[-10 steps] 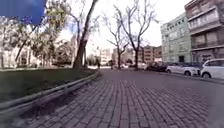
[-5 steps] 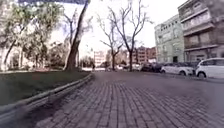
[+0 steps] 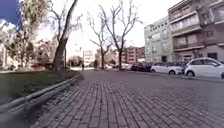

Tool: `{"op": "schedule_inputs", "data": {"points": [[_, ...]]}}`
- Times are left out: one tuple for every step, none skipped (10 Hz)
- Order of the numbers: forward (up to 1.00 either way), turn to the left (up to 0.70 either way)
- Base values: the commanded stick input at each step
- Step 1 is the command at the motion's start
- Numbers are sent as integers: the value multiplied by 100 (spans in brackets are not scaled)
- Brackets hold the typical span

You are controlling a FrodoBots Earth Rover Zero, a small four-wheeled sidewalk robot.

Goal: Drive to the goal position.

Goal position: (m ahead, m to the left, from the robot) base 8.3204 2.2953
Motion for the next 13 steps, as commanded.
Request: {"op": "schedule_inputs", "data": {"points": [[70, -21], [70, -8], [70, 0], [70, 0], [70, 0], [70, 0], [70, 0], [70, 0], [70, 0], [70, 0], [70, 22], [70, 35], [70, 35]]}}
